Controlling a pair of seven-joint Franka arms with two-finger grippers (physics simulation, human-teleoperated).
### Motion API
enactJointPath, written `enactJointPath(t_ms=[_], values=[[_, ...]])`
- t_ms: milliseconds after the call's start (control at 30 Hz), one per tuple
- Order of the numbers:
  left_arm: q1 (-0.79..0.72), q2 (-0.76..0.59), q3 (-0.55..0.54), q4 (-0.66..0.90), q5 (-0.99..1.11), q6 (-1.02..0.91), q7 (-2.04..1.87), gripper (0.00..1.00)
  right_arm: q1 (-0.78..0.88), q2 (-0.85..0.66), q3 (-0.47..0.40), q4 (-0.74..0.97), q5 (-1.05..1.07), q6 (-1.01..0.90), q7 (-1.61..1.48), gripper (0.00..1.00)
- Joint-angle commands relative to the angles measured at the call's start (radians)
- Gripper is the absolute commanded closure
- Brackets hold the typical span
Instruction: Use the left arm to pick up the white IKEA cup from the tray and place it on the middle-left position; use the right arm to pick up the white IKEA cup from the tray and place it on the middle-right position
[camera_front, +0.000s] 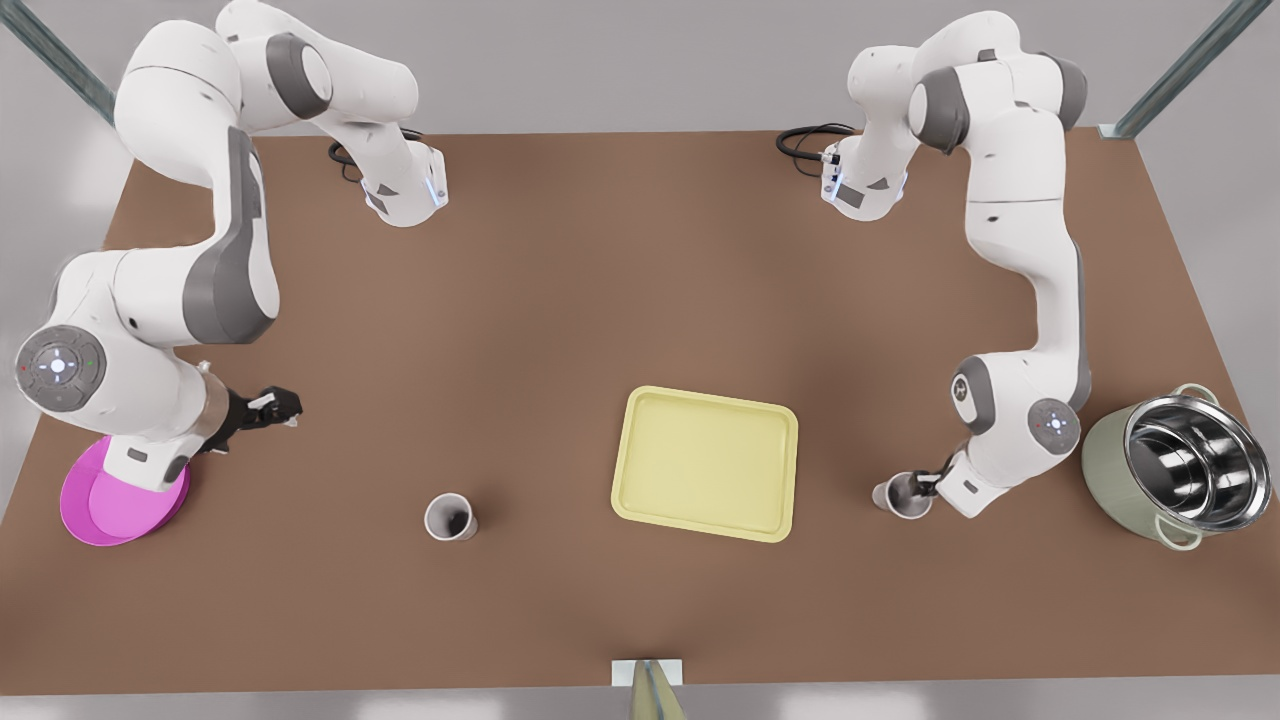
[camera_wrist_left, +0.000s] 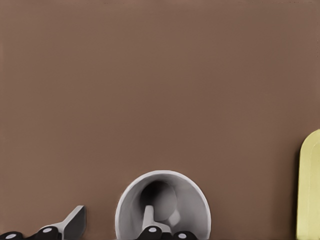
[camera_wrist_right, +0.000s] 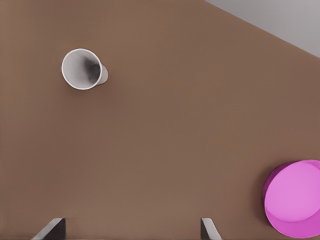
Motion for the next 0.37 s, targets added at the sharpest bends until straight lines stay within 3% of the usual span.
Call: enactJointPath(t_ms=[0,100,167,233,333], values=[[0.0,-0.034,0.012,0.052,0.055,-0.109,0.214,0.0,0.034,0.018,0.001,-0.018,0.026,0.042,0.059,0.0],[-0.005,-0.072,0.012,0.25,0.076,-0.502,0.076,0.0,0.035,0.018,0.0,-0.023,0.027,0.044,0.06,0.0],[-0.011,-0.136,0.012,0.332,-0.06,-0.697,-0.275,0.0,0.034,0.018,0.0,-0.024,0.029,0.042,0.06,0.0],[-0.012,-0.232,0.004,0.32,-0.016,-0.737,-0.341,0.0,0.032,0.018,0.0,-0.023,0.027,0.038,0.06,0.0],[-0.031,-0.224,-0.014,0.324,0.004,-0.735,-0.292,0.0,0.032,0.018,0.0,-0.023,0.027,0.036,0.057,0.0]])
